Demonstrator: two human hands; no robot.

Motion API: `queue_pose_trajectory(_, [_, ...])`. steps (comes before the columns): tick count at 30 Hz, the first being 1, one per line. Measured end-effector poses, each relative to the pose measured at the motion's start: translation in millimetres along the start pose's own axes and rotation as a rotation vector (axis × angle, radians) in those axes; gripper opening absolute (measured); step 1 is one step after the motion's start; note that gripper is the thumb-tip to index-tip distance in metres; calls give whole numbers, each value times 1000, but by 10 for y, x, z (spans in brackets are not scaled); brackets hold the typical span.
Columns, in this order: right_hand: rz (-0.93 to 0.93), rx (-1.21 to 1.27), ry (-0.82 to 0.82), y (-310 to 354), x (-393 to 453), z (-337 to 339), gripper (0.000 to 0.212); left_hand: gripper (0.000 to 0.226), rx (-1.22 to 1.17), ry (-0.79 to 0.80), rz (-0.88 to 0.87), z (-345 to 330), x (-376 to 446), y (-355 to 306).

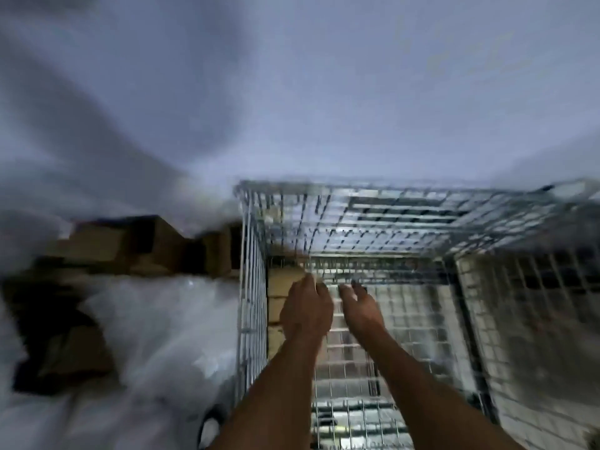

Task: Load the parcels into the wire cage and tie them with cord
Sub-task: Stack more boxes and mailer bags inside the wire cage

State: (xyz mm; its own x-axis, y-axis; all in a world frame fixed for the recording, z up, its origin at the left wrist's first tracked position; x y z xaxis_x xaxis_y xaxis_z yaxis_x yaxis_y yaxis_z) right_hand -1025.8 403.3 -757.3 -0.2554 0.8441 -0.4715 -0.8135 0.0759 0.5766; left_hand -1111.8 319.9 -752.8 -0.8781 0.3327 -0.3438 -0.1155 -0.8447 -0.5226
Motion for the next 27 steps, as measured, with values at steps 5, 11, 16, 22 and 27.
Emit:
queue_pose_trajectory(5, [658, -317, -89, 2092, -778, 1438, 63, 51, 135, -243, -351, 2449, 83, -943])
queue_pose_trajectory(11, [1119, -340, -154, 4326, -2192, 1907, 64, 62, 190, -553, -322, 5212, -71, -702])
queue_pose_trajectory(16, [1428, -354, 104, 5154, -3839, 1112, 66, 55, 175, -837, -75, 6843, -1242, 669])
queue_pose_trajectory(22, [1684, -427, 506, 4940, -6220, -366, 66, 58, 194, -1032, 478, 7476, -3640, 3246])
queue_pose_trajectory(27, [1805, -443, 775, 4291, -7954, -1387, 67, 61, 119, -1129, 846, 7462, -5335, 4747])
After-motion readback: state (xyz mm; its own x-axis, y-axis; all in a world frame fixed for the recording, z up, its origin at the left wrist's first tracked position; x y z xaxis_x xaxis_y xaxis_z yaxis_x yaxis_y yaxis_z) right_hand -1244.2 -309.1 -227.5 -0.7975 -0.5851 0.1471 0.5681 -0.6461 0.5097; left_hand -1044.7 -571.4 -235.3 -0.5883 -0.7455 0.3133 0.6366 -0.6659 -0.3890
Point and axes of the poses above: each hand's wrist, its own x-axis towards the middle knuckle, its own z-axis out of the back of the hand, y = z × x, the point moved 1 cm from there along x, towards the middle knuckle, and after that the axes turned 14 degrees about -y, right-handed, at the moved point
